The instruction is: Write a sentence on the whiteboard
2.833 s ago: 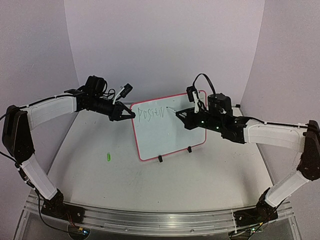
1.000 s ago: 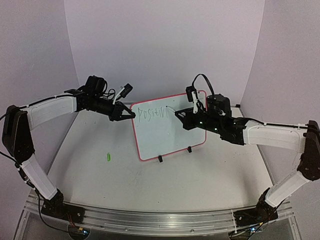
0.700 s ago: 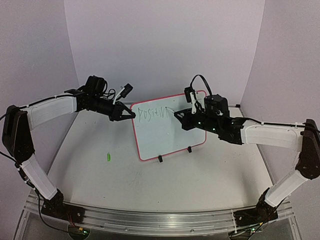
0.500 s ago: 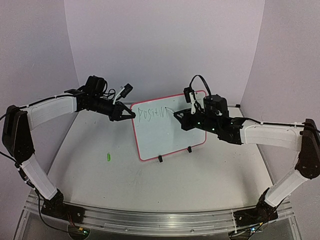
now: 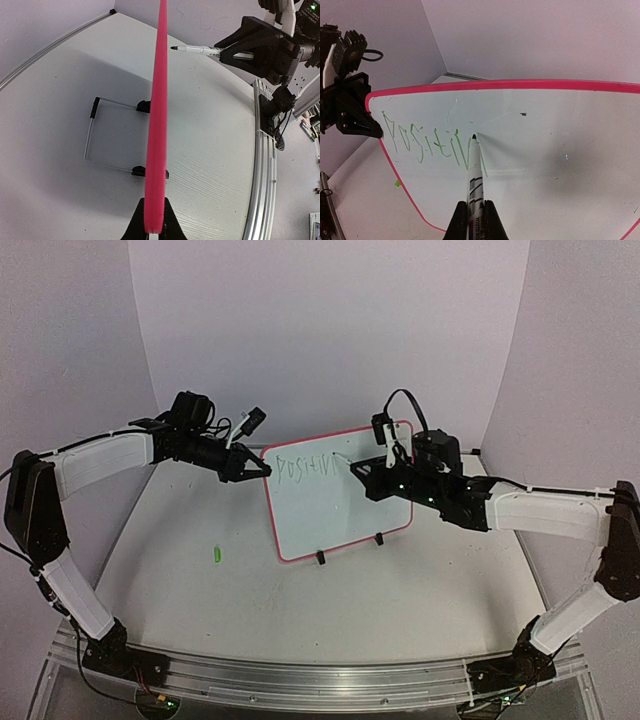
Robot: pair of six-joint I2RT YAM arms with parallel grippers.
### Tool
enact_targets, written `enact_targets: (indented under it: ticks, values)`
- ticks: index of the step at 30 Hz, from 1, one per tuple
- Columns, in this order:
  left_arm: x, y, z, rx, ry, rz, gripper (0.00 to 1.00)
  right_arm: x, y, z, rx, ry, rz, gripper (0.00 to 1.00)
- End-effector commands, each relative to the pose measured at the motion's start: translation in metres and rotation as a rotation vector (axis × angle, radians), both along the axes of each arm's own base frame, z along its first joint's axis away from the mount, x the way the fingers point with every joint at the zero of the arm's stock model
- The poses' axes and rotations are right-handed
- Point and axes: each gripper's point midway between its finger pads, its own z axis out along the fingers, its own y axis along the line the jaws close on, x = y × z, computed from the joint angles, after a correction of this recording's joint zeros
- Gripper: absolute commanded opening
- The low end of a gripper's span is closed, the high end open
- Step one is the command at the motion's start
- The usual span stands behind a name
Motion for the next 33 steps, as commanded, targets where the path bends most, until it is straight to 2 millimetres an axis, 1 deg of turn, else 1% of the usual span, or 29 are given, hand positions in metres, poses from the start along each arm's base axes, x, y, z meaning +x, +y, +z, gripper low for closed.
enact_targets:
  ticks: [1, 5, 12, 22, 29, 33]
  values:
    - [-0.006, -0.005, -0.012, 0.056, 0.009, -0.015, 0.00, -0.010, -0.011, 0.034, 0.080, -0.064, -0.014, 0.00]
    - [-0.007, -0.006, -0.012, 0.056, 0.010, -0.016, 0.00, -0.007, -0.013, 0.020, 0.058, -0.040, -0.031, 0.00]
    - [-0.007, -0.006, -0.012, 0.060, 0.005, -0.015, 0.00, 0.001, -0.007, 0.006, 0.030, -0.022, -0.038, 0.00]
    - [-0.007, -0.005, -0.011, 0.062, 0.003, -0.014, 0.00, 0.007, -0.001, 0.002, 0.016, -0.023, -0.040, 0.00]
    - [-0.007, -0.005, -0.012, 0.062, 0.004, -0.015, 0.00, 0.012, -0.004, -0.001, 0.002, -0.018, -0.070, 0.00]
    - [-0.007, -0.005, -0.012, 0.063, 0.002, -0.014, 0.00, 0.015, -0.013, -0.001, -0.006, -0.017, -0.120, 0.00]
